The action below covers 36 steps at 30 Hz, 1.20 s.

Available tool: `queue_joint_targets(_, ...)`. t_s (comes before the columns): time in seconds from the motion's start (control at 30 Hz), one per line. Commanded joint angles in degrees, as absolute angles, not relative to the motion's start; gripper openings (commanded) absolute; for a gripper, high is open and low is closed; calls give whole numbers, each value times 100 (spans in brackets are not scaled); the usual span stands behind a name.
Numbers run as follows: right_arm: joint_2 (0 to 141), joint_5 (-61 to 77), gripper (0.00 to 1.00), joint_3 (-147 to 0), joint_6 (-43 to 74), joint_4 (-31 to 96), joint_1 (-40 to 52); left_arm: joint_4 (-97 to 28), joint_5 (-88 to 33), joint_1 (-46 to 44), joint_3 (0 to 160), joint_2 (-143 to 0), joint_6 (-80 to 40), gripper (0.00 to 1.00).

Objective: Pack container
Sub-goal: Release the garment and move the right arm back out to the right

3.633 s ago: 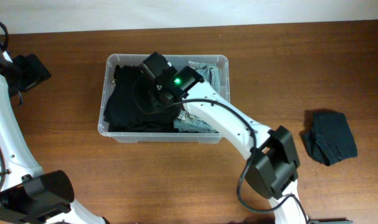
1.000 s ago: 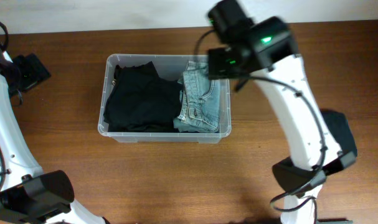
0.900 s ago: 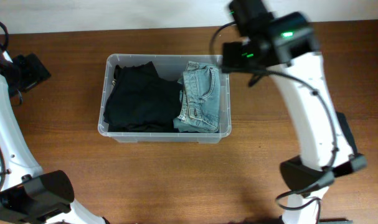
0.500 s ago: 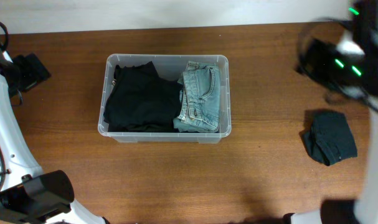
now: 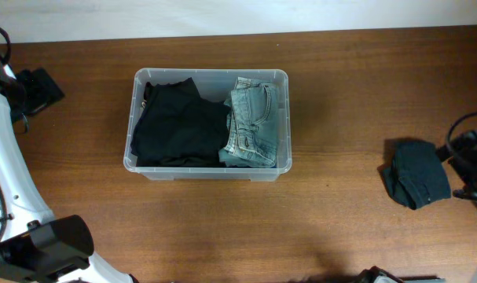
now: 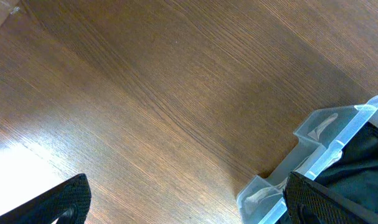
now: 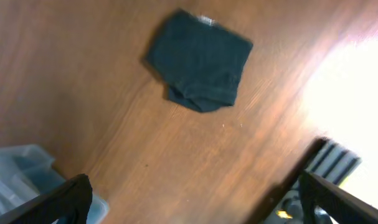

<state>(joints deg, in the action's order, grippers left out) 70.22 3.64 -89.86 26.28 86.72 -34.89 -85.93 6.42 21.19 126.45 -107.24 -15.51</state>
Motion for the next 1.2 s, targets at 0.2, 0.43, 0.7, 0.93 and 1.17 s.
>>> queue_joint_targets(0.2,6781,3232,99,-7249,1033,7852,-5201,-8580,642,2128,12707,-10584,-1603,99)
queue_joint_targets(0.43,6781,4635,99,-6130,106,7653,-6726,-8580,642,2128,12707,-10584,-1603,99)
queue_joint_targets(0.7,6785,4698,98,-5236,-316,6969,-7703,-8580,642,2128,12707,-10584,-1603,99)
queue_joint_targets(0.93,6899,4392,98,-4786,-97,5948,-7712,-8580,642,2126,12707,-10584,-1603,99)
queue_joint_targets(1.17,7446,4333,98,-4311,279,5146,-7710,-8580,642,2128,12707,-10584,-1603,99)
